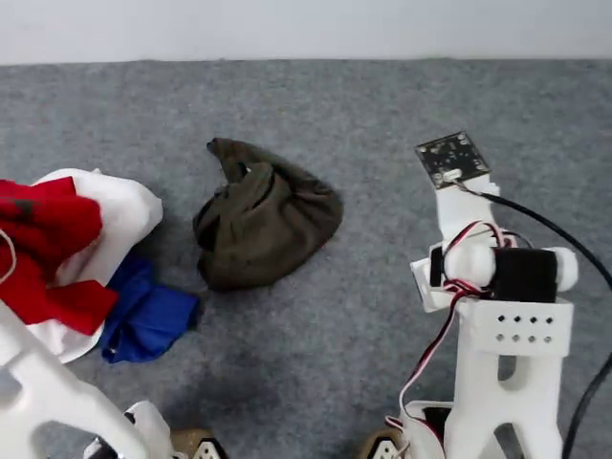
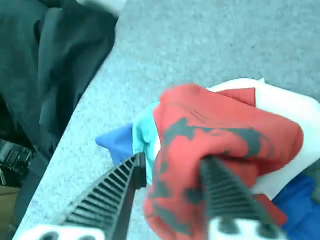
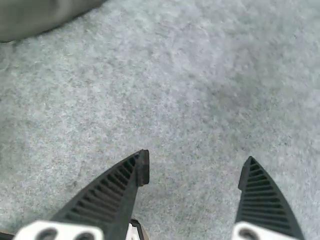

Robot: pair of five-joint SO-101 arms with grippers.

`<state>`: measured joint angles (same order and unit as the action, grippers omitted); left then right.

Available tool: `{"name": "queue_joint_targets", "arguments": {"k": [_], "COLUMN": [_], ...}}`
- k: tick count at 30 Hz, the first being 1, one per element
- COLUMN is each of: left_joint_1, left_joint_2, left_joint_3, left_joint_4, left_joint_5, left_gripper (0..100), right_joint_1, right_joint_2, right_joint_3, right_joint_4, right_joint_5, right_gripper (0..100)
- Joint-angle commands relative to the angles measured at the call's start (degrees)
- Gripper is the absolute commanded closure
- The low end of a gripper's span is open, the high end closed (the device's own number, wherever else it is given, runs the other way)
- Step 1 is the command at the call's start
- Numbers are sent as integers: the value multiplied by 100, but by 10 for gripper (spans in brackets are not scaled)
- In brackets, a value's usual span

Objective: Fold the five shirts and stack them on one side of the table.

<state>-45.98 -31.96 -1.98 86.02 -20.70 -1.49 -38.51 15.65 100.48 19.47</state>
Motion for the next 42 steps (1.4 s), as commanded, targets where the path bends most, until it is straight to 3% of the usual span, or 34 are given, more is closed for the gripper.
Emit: {"name": "queue_joint_targets", "arguments": {"k": [1, 11, 16, 24, 33, 39, 42], "left_joint_1": [132, 1371, 2664, 4255, 4993, 5020, 5020], "left_joint_2": [-563, -1081, -1064, 387, 2787, 4229, 4774], "left_joint_3": [-40, 4, 479, 1288, 1279, 1270, 1270], "left_joint_4": [62, 914, 1213, 976, -123, -686, -862], "left_joint_5": [18, 202, 607, 1336, 1380, 1415, 1389], "left_gripper": [706, 706, 706, 705, 705, 711, 764], "right_joint_1": [-180, -154, -154, -145, -145, -145, -145], "right_joint_2": [-127, -198, -198, -198, -198, -198, -198], "right_joint_3": [-9, 651, 659, 659, 659, 659, 659], "right_joint_4": [163, 198, 198, 198, 198, 207, 207], "right_joint_5": [-44, -44, -44, -44, -44, -44, -44], "right_gripper": [707, 707, 707, 707, 707, 707, 707]}}
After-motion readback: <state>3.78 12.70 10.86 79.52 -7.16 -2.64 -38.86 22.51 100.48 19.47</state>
